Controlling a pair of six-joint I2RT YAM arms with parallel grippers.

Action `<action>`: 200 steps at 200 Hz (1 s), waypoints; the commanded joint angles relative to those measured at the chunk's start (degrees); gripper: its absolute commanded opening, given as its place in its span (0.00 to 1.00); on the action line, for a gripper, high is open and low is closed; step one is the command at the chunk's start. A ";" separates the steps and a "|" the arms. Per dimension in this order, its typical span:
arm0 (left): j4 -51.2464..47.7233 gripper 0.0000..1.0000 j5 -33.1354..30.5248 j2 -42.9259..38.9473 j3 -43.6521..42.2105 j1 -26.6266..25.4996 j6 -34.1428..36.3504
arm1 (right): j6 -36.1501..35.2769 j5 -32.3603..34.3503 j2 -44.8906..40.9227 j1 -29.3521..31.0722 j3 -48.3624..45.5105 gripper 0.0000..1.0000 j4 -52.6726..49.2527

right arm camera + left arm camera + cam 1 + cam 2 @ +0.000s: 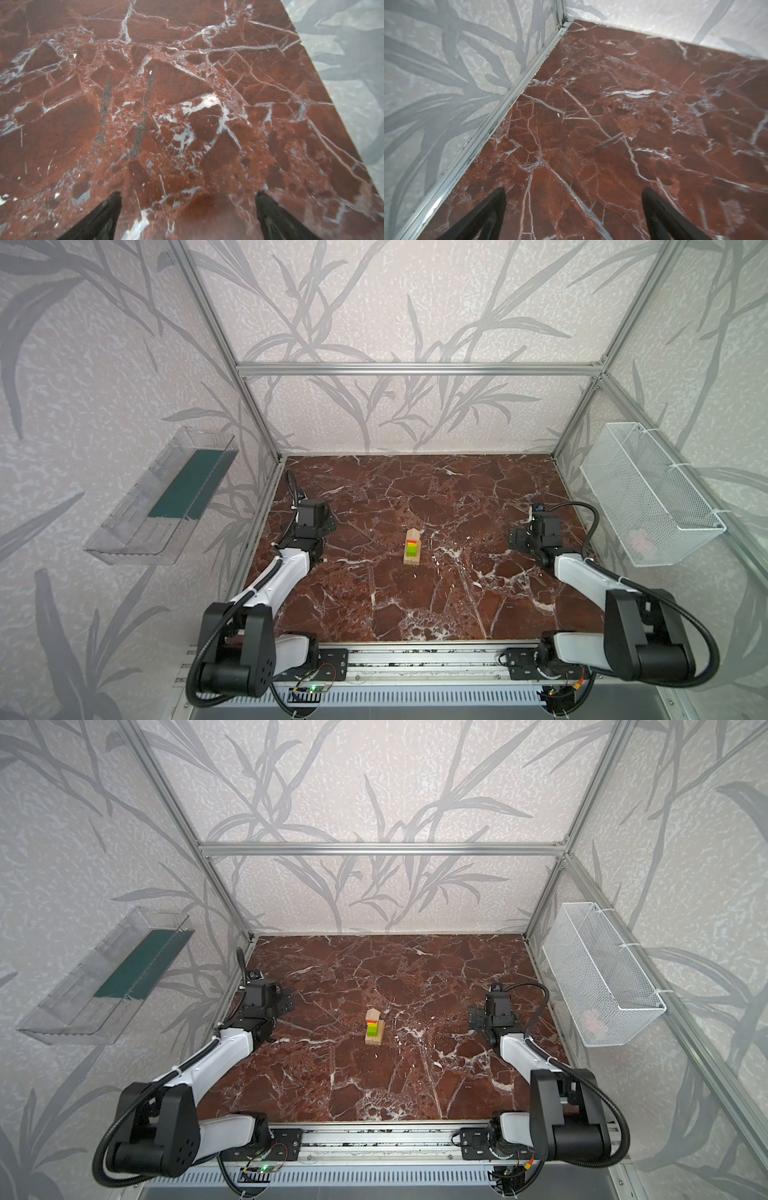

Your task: Build the wood block tower

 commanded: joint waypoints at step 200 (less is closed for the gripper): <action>51.23 0.99 8.52 16.00 -14.83 3.80 11.09 | -10.73 -10.85 12.10 4.68 -9.06 0.99 46.89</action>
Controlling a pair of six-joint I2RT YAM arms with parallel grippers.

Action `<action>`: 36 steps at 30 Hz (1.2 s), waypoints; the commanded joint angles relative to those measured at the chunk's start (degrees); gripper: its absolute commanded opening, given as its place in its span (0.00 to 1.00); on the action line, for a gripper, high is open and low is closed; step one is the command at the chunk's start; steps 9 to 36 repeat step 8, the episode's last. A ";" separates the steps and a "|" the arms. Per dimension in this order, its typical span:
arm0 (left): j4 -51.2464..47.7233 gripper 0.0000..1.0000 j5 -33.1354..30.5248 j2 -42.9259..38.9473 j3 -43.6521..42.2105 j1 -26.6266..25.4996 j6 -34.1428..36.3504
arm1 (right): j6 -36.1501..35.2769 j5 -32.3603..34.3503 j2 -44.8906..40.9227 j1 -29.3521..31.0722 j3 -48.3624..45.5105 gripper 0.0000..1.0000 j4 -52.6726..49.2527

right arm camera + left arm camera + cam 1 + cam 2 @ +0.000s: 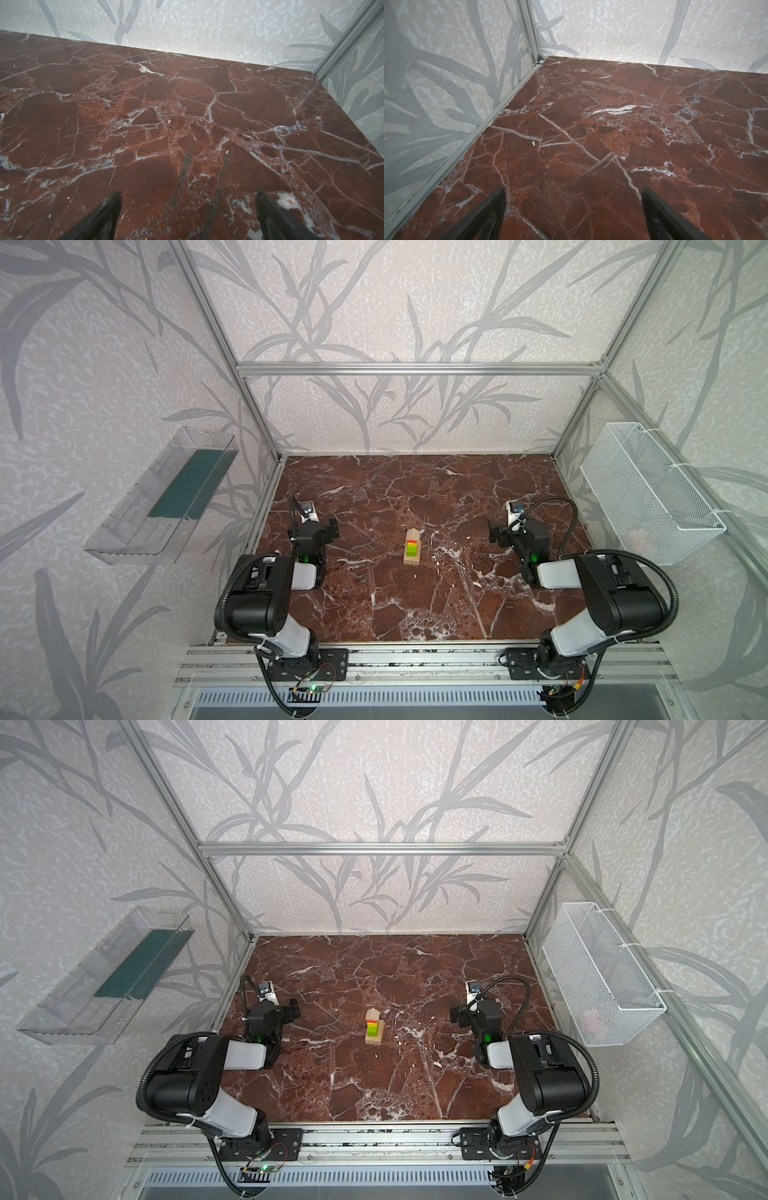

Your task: Build the wood block tower

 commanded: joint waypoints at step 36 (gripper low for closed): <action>1.26 0.99 -0.77 -0.01 0.37 0.10 0.81 | -0.48 0.72 0.08 0.30 0.08 0.99 2.27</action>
